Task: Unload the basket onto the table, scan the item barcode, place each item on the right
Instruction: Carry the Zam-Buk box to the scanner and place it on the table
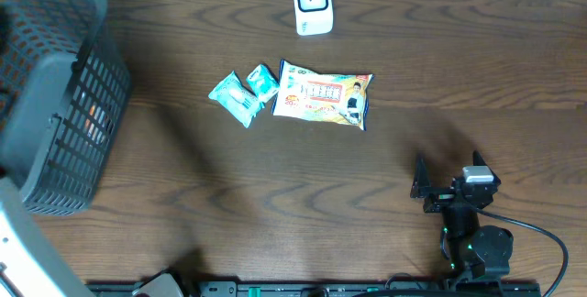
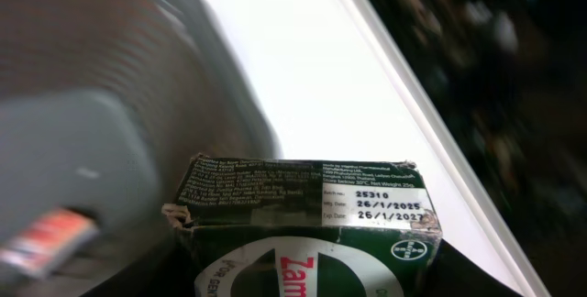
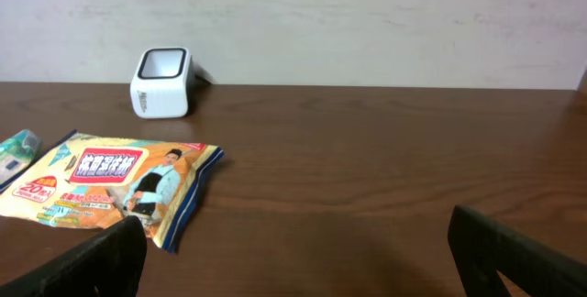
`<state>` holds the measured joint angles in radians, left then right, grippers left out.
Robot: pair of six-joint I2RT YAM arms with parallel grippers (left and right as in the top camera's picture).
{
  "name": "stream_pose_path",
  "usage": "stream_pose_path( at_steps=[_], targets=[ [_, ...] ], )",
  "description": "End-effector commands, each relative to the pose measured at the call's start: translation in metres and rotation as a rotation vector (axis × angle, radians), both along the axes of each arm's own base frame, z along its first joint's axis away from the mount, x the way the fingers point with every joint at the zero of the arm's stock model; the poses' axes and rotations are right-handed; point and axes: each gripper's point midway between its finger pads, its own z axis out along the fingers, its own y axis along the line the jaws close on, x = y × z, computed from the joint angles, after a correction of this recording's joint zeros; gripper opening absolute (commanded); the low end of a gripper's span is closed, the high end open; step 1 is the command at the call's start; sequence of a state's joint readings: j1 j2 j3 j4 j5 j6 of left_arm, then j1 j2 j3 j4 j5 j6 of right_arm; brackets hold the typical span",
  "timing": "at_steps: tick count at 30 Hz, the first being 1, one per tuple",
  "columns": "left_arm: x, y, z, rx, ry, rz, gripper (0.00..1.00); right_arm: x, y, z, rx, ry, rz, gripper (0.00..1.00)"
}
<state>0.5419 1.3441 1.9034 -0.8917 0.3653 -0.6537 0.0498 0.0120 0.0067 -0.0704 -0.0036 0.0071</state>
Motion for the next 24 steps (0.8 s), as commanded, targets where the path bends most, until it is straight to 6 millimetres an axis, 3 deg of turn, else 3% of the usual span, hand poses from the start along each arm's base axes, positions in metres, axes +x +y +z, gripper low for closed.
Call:
stream_pose_path(
  at_steps=[1, 5, 9, 18, 24],
  targets=[
    [0.019, -0.049, -0.004, 0.014, 0.008, -0.189, 0.56, 0.000, -0.001, 0.000, -0.004, 0.000, -0.004, 0.99],
    [0.039, -0.113, -0.027, 0.103, 0.075, -0.428, 0.56, 0.000, -0.001, 0.000, -0.004, 0.000, -0.004, 0.99],
    [0.052, -0.166, -0.067, 0.182, 0.196, -0.626, 0.56, 0.000, -0.001, 0.000, -0.004, 0.000, -0.004, 0.99],
    [0.076, -0.238, -0.169, 0.255, 0.504, -0.810, 0.56, 0.000, -0.001, 0.000, -0.004, 0.000, -0.004, 0.99],
    [0.082, -0.276, -0.230, 0.245, 0.663, -0.910, 0.56, 0.000, -0.001, 0.000, -0.004, 0.000, -0.004, 0.99]
  ],
)
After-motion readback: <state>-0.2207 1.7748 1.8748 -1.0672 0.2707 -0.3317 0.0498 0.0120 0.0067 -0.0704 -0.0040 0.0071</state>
